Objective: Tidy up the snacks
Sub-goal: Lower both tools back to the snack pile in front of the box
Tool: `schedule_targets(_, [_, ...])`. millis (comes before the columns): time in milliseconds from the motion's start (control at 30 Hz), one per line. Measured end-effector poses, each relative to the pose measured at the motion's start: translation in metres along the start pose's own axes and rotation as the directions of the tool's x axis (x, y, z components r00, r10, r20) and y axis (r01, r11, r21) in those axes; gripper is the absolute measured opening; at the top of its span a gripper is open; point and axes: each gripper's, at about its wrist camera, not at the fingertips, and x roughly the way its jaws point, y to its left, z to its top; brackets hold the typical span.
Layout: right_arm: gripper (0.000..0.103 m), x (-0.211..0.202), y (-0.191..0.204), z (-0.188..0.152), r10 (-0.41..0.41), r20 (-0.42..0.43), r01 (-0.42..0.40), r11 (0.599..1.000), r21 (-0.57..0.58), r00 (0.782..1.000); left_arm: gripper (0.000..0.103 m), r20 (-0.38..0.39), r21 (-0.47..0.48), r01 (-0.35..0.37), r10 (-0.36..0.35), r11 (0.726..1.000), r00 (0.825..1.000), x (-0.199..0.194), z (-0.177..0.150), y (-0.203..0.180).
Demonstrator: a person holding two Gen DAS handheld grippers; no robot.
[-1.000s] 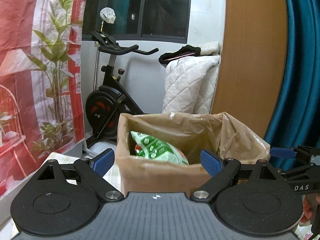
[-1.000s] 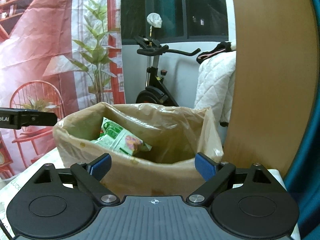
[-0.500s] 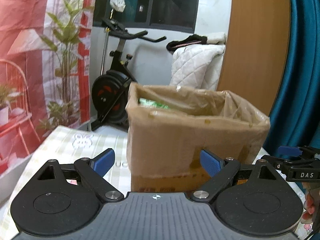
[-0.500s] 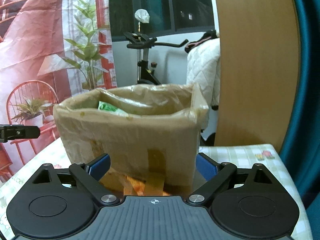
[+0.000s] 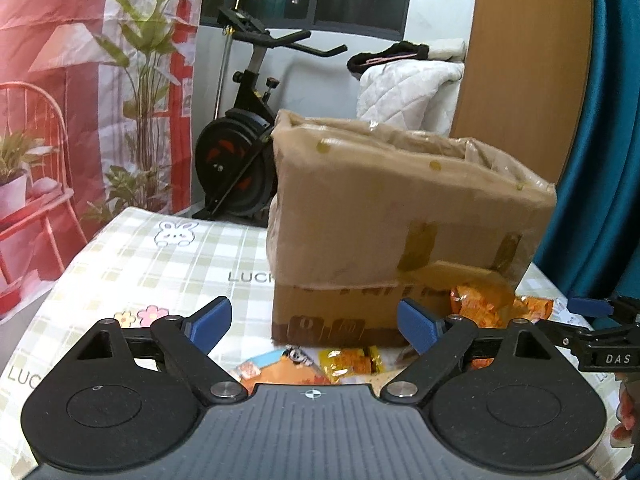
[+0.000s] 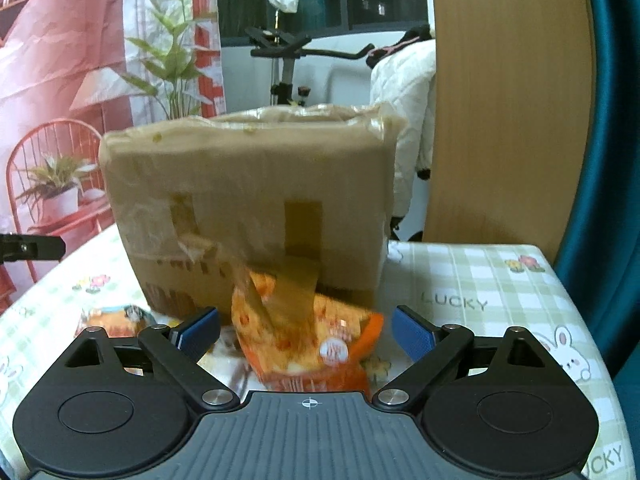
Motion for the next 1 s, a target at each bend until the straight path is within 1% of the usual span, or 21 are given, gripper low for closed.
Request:
schedule_targets(167, [0.089, 0.004, -0.003, -0.016, -0.003, -0.038, 0.002, 1.0, -0.011, 0.999, 0.087, -0.033, -0.021, -0.014, 0.014, 1.0, 0.999, 0.004, -0.007, 0.006])
schedule_targets(267, [0.087, 0.007, -0.002, -0.026, 0.0, -0.061, 0.0, 1.0, -0.011, 0.998, 0.087, -0.05, -0.031, -0.01, 0.009, 0.999, 0.999, 0.005, -0.011, 0.009])
schedule_targets(500, [0.082, 0.015, 0.016, -0.042, 0.035, -0.113, -0.037, 0.999, -0.018, 0.993, 0.087, -0.085, -0.022, 0.007, -0.009, 1.0, 0.996, 0.008, -0.026, 0.007])
schedule_targets(633, [0.082, 0.024, 0.036, -0.051, 0.085, -0.157, -0.09, 0.996, -0.024, 0.984, 0.087, -0.112, -0.016, 0.013, -0.015, 1.0, 0.994, 0.01, -0.037, 0.008])
schedule_targets(800, [0.082, 0.047, 0.064, -0.059, 0.132, -0.224, -0.144, 0.989, -0.037, 0.966, 0.086, -0.132, -0.01, 0.005, -0.007, 1.0, 0.991, 0.012, -0.046, 0.009])
schedule_targets(900, [0.082, 0.058, 0.073, -0.058, 0.139, -0.24, -0.147, 0.989, -0.014, 0.961, 0.086, -0.13, 0.01, 0.005, -0.004, 1.0, 0.992, 0.011, -0.05, 0.007])
schedule_targets(1000, [0.082, 0.065, 0.074, -0.06, 0.119, -0.262, -0.125, 0.992, -0.004, 0.958, 0.086, -0.13, 0.026, 0.014, -0.011, 1.0, 0.992, 0.011, -0.052, 0.007])
